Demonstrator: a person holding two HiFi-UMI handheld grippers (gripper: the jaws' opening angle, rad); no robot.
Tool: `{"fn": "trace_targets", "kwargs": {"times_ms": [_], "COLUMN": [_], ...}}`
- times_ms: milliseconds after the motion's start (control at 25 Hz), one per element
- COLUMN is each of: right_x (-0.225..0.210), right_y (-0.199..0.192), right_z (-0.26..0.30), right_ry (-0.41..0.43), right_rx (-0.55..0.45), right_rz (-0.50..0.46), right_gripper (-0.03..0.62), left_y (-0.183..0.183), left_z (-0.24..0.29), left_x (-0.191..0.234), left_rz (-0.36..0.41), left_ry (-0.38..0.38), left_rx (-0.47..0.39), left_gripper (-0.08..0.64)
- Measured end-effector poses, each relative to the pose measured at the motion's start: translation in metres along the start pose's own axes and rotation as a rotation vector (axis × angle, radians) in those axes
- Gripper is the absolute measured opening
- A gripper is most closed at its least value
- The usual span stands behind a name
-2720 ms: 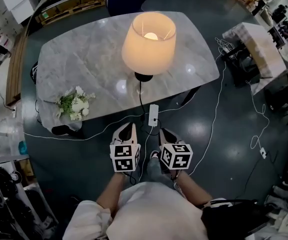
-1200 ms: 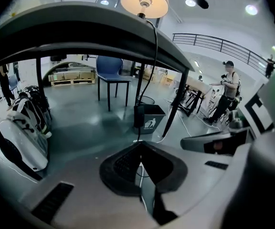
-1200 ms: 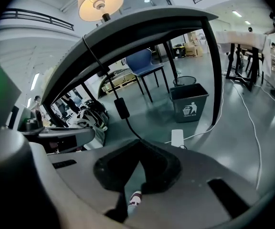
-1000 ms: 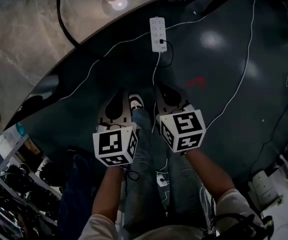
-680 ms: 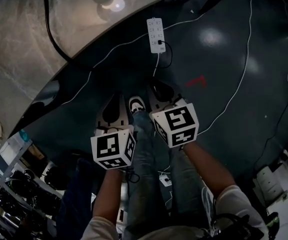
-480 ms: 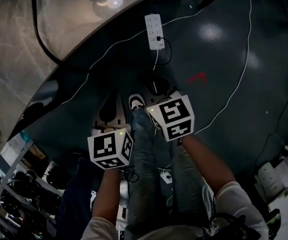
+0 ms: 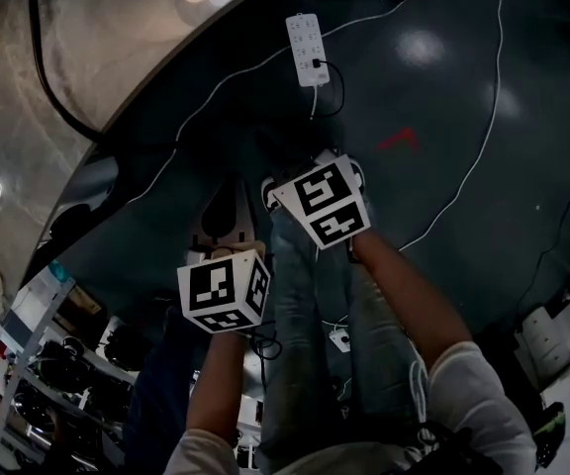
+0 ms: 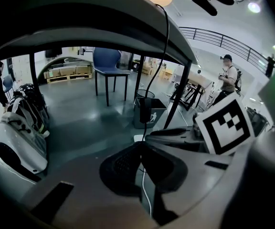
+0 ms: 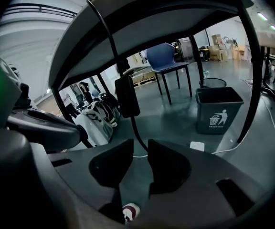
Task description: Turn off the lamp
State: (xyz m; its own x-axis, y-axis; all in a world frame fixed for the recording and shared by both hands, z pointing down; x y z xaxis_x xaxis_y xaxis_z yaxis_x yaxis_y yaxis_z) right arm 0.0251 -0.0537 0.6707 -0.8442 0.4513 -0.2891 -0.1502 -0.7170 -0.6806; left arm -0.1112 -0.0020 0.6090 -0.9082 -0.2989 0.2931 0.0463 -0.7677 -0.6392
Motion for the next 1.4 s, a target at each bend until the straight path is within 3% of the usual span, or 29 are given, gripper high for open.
{"fn": "trace_targets", "kwargs": {"times_ms": [400, 720, 1040, 1400], "right_x": [-0.001, 0.002, -0.004, 0.001], "right_y": [0.0, 0.0, -0.007, -0.001], "right_z": [0.019, 0.019, -0.005, -0.049], "right_ry": [0.011, 0.015, 0.061, 0.084], "right_rx": [0.021, -0.005, -0.029, -0.049], "right_rz": [-0.037, -0.092, -0.063, -0.094], "right_gripper": [0.086, 0.028, 0.018, 0.017], "left_y": [0.002, 0.003, 0.003, 0.014], "left_z": [-0.001, -0.001, -0.001, -0.011], "left_x": [0.004, 0.007, -0.006, -0.023], "left_rz": [0.014, 0.025, 0.03, 0.035], "left_ry": [-0.008, -0.006, -0.019, 0.004], "left_rx": [0.008, 0.011, 0.014, -0.001], "left_gripper": [0.009, 0.009, 0.009, 0.009]}}
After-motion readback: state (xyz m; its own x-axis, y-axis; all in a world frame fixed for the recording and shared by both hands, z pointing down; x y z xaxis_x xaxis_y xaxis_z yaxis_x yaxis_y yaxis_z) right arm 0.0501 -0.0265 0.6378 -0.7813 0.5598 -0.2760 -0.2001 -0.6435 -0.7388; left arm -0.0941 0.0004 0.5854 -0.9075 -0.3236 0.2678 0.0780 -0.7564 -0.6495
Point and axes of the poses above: the fingertips, and each gripper's own axes: z forward along the fingers, x to its left, y out of its top, the point moved 10 cm from there along -z, backward along the fingers, and after that the axes turned 4 degrees about -y, right-handed, at the moved point
